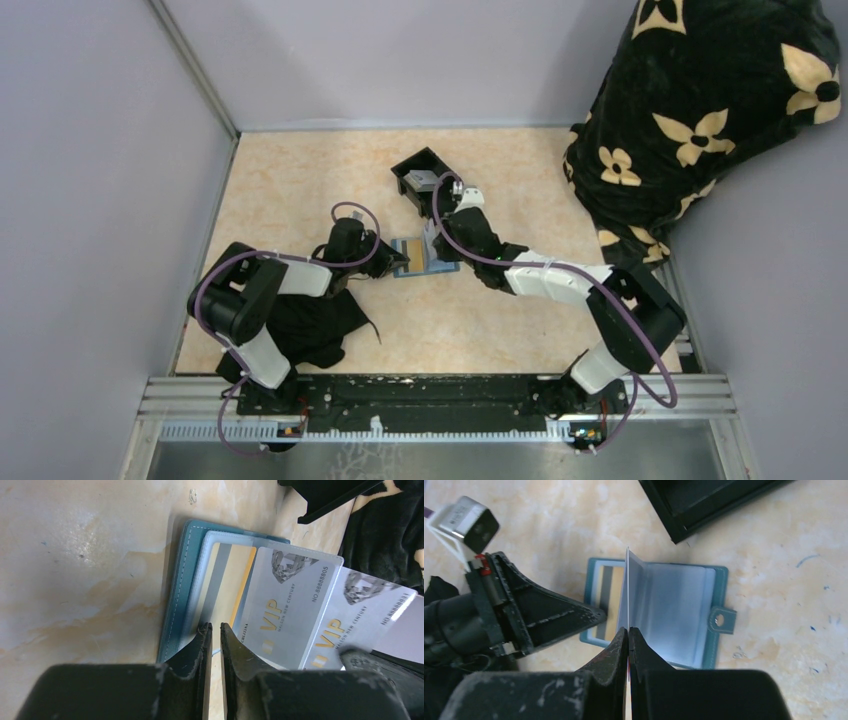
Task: Put the credit cards into the card holder
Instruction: Turn over the card slot in the card holder, then insert the credit card into the card holder.
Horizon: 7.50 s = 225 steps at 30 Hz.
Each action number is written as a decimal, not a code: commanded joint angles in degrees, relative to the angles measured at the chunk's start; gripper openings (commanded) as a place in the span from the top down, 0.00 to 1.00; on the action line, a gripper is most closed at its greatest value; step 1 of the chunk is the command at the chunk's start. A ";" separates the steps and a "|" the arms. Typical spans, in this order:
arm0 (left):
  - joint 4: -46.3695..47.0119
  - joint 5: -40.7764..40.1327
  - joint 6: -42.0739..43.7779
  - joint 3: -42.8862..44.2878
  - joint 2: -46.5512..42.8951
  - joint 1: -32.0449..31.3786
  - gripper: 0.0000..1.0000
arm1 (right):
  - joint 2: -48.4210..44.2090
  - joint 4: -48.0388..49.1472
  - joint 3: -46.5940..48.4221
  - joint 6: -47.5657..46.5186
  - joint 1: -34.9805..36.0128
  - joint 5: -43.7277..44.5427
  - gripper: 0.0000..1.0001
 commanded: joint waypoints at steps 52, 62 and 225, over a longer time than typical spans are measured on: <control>-14.43 -6.54 5.20 1.33 -7.69 -0.36 0.80 | 7.02 12.20 -1.61 4.38 0.20 -2.34 1.00; -13.77 -5.77 4.70 2.05 -6.50 -0.33 0.80 | 6.96 13.33 -2.66 5.27 -0.47 -2.98 1.00; -12.45 -4.70 4.31 3.73 -1.19 -1.78 0.80 | 18.23 12.88 -4.12 9.10 -2.17 -7.32 1.00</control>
